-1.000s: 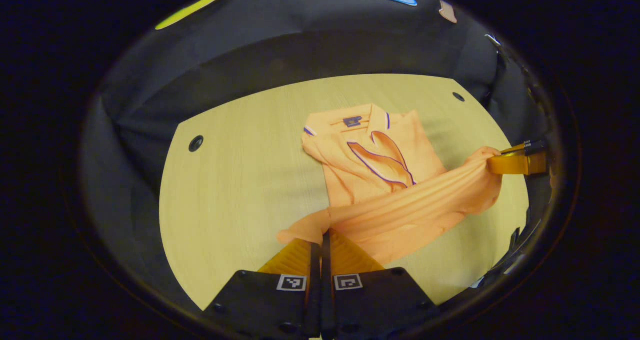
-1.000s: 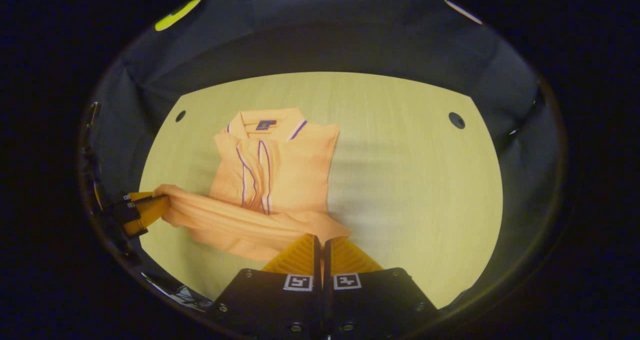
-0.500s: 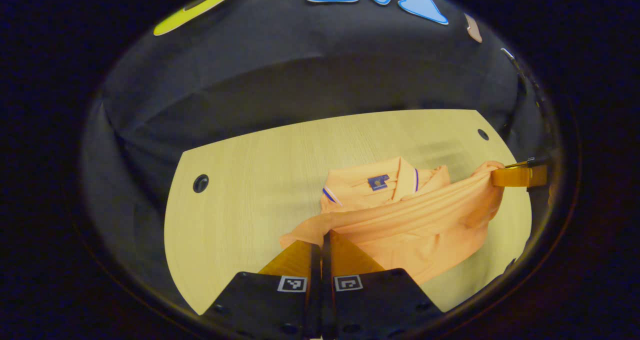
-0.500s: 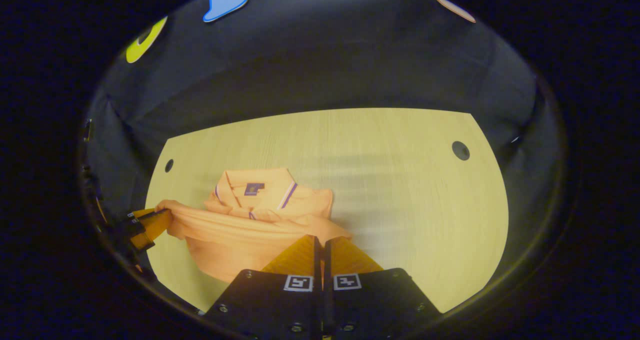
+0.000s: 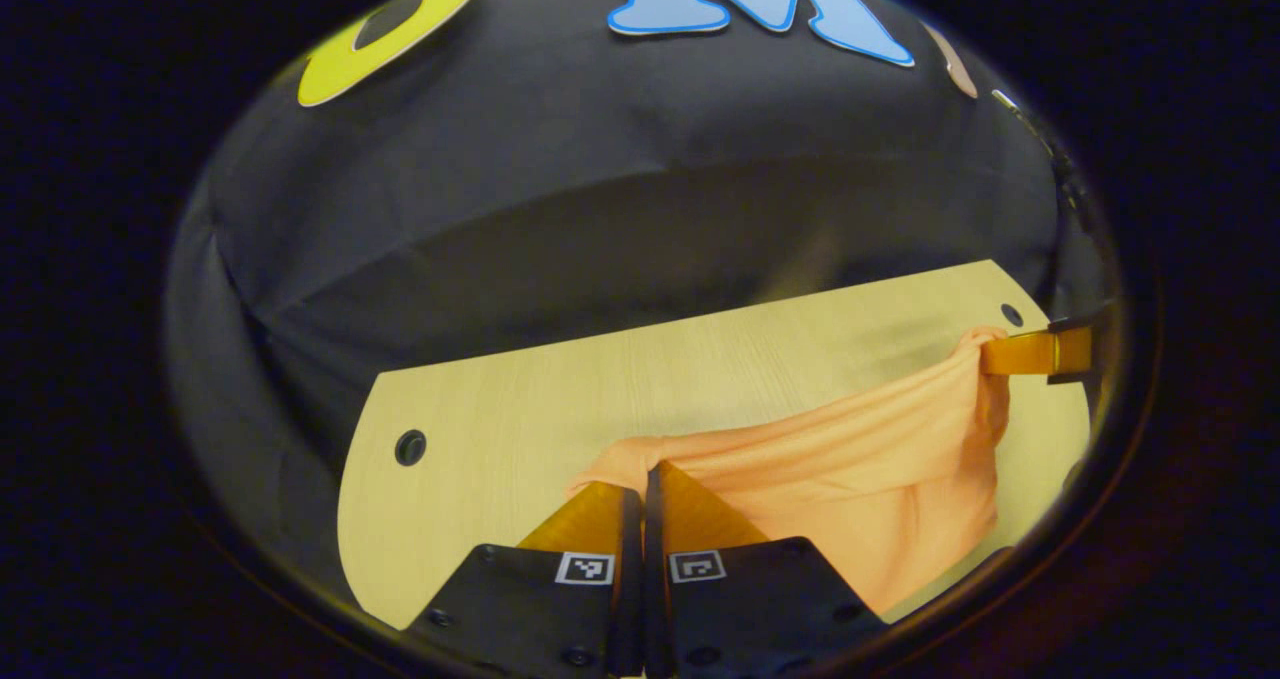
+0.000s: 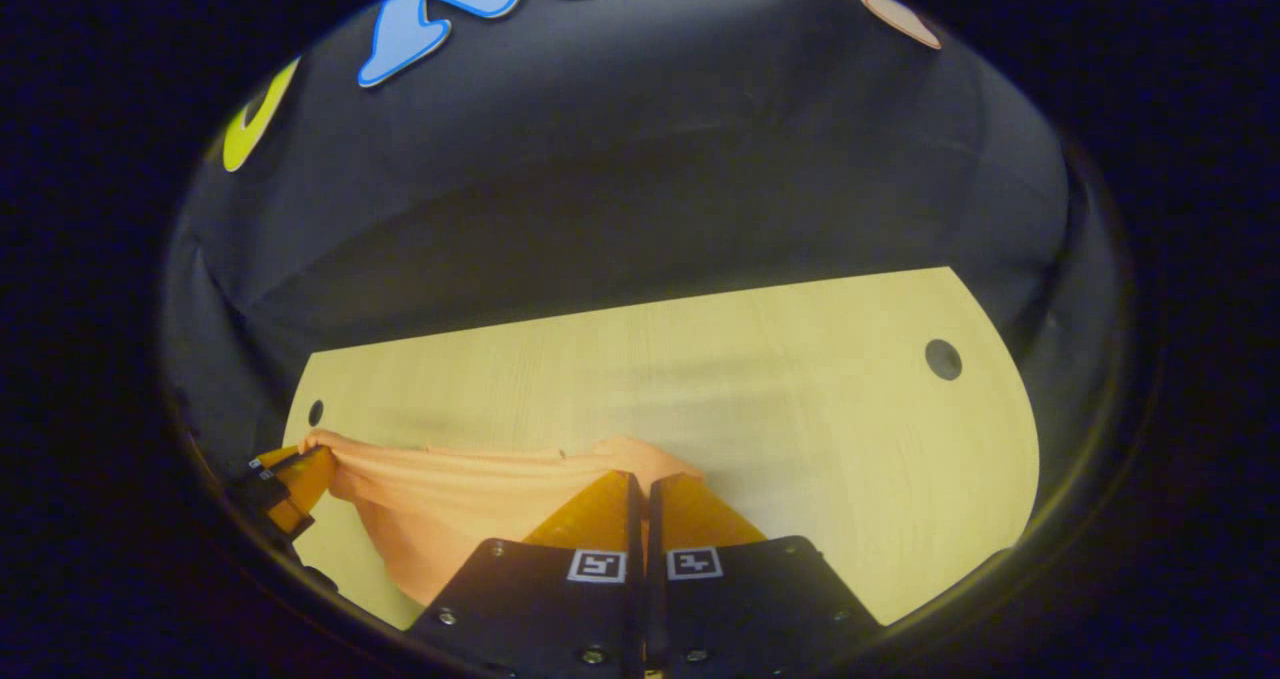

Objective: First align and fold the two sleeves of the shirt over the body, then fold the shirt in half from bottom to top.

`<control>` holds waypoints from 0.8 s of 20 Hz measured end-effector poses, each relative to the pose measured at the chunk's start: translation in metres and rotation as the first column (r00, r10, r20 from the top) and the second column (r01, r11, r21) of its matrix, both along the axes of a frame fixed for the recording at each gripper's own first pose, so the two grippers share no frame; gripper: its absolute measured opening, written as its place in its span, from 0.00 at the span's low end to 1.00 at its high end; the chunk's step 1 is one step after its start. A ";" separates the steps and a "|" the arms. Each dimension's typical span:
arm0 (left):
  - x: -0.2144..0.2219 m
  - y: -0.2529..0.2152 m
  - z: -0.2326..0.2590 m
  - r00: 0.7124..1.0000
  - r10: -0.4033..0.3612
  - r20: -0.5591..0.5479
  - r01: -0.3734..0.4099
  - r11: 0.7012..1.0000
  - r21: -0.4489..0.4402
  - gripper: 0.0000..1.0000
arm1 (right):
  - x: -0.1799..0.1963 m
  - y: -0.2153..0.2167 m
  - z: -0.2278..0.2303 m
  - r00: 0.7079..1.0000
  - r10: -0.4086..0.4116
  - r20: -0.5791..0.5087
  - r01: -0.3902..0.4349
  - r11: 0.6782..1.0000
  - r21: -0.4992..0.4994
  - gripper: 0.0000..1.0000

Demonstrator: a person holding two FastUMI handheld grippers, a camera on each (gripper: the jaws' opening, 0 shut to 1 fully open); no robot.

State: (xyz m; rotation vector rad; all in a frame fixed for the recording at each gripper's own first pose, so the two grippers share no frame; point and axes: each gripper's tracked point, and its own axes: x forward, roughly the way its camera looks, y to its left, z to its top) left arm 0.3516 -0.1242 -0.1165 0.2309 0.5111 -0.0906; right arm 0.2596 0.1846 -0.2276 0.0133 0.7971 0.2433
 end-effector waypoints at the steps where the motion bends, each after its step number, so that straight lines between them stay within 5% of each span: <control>1: -0.004 0.001 0.006 1.000 0.007 0.009 -0.007 1.000 -0.011 0.07 | 0.006 0.004 -0.004 1.000 0.008 0.008 -0.008 1.000 0.011 0.01; 3: -0.005 -0.005 0.005 1.000 0.003 0.004 -0.002 0.999 -0.052 0.15 | 0.006 0.004 -0.005 1.000 0.013 0.011 -0.013 1.000 0.011 0.08; 4: -0.007 -0.007 0.003 1.000 0.007 -0.003 -0.007 0.998 -0.058 0.27 | 0.005 0.003 -0.006 1.000 0.014 0.011 -0.014 1.000 0.015 0.08; 5: -0.008 -0.010 0.003 1.000 0.013 -0.009 -0.014 0.998 -0.064 0.50 | 0.006 0.001 -0.007 1.000 0.013 0.012 -0.013 1.000 0.015 0.12; 6: -0.006 -0.015 0.000 1.000 0.015 -0.013 -0.016 0.997 -0.071 0.54 | 0.006 0.001 -0.009 1.000 0.018 0.009 -0.018 1.000 0.021 0.15; 8: -0.005 -0.022 0.006 1.000 0.019 -0.015 -0.020 0.997 -0.076 0.57 | 0.001 -0.002 -0.011 1.000 0.020 0.009 -0.020 1.000 0.008 0.53; 9: -0.005 -0.021 0.007 1.000 0.024 -0.011 -0.025 0.997 -0.078 0.60 | -0.001 -0.005 -0.008 1.000 0.020 0.014 -0.020 1.000 0.007 0.60; 16: -0.029 -0.015 0.022 0.999 0.042 0.001 -0.042 0.992 -0.117 0.64 | -0.019 -0.022 0.011 0.999 0.010 0.031 -0.010 1.000 0.019 0.60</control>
